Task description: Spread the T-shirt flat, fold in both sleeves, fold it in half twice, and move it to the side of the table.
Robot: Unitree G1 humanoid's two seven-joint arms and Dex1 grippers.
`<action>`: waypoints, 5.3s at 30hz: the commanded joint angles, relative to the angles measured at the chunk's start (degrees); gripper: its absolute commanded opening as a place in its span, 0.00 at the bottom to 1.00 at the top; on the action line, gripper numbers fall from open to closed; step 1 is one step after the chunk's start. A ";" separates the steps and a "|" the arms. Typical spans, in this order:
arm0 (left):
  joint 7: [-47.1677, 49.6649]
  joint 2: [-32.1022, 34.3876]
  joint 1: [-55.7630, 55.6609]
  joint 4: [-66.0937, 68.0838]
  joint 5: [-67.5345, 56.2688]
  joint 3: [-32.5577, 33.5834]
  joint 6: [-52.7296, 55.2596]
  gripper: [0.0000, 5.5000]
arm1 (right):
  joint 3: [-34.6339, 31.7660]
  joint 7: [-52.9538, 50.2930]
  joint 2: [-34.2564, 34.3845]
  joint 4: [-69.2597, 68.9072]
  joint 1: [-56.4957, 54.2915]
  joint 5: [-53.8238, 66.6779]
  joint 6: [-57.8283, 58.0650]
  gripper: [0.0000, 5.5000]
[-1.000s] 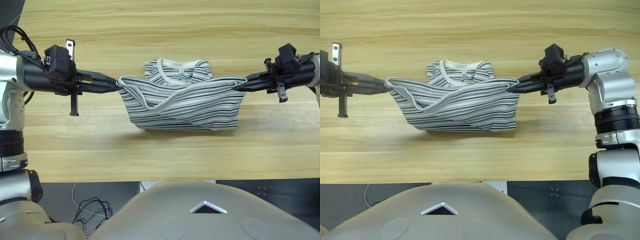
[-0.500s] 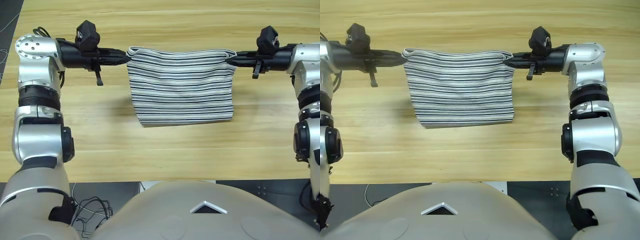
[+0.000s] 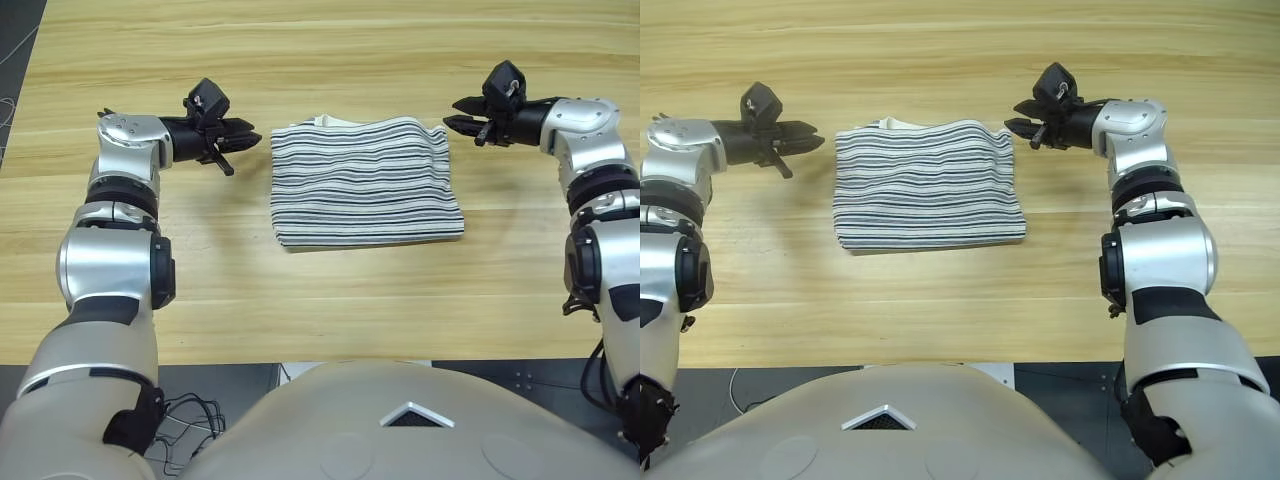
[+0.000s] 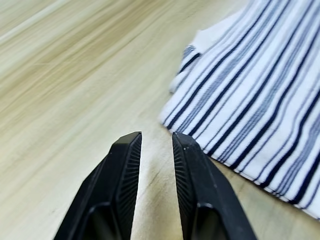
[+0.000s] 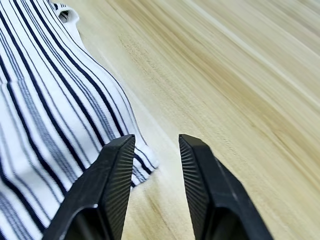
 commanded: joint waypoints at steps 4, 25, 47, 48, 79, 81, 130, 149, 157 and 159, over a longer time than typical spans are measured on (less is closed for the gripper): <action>5.31 1.76 -2.95 -0.86 0.29 3.79 -4.13 0.21 | -0.27 -4.56 -0.09 0.35 -2.45 -4.58 -1.05 0.32; 14.23 4.95 17.52 -36.87 27.11 -16.52 -29.34 0.21 | 4.13 -1.54 7.89 -0.43 3.39 -11.35 -5.71 0.32; 93.40 7.68 -4.47 -9.28 83.32 -53.58 -16.58 0.21 | 14.57 32.15 -1.49 -61.63 24.10 3.46 38.80 0.32; 95.33 7.69 -5.22 -9.31 83.38 -53.92 -15.95 0.21 | 13.97 30.88 0.13 -61.90 23.33 4.89 42.89 0.32; 93.66 12.72 -9.93 -3.49 69.31 -48.12 -18.47 0.21 | 16.69 12.08 14.59 -32.15 5.93 3.51 27.47 0.32; 93.72 12.10 -9.62 -3.59 68.89 -47.91 -18.62 0.21 | 15.94 11.14 17.50 -23.56 4.16 2.67 23.78 0.32; 77.55 18.43 0.07 -28.95 58.40 -35.34 -28.32 0.21 | 7.06 11.94 -5.04 -51.75 23.39 -2.05 24.70 0.32; 64.68 20.15 10.38 -40.18 45.12 -27.70 -34.84 0.21 | 0.10 16.84 -11.29 -66.80 24.51 10.51 32.19 0.32; 38.29 24.27 24.47 -47.52 31.03 -29.66 -41.20 0.42 | 7.37 20.02 -25.10 -43.72 30.03 -5.15 -17.45 0.50; 35.77 24.22 25.48 -47.51 32.62 -30.14 -41.92 0.48 | 8.87 20.59 -25.29 -40.99 30.41 -5.88 -24.54 0.58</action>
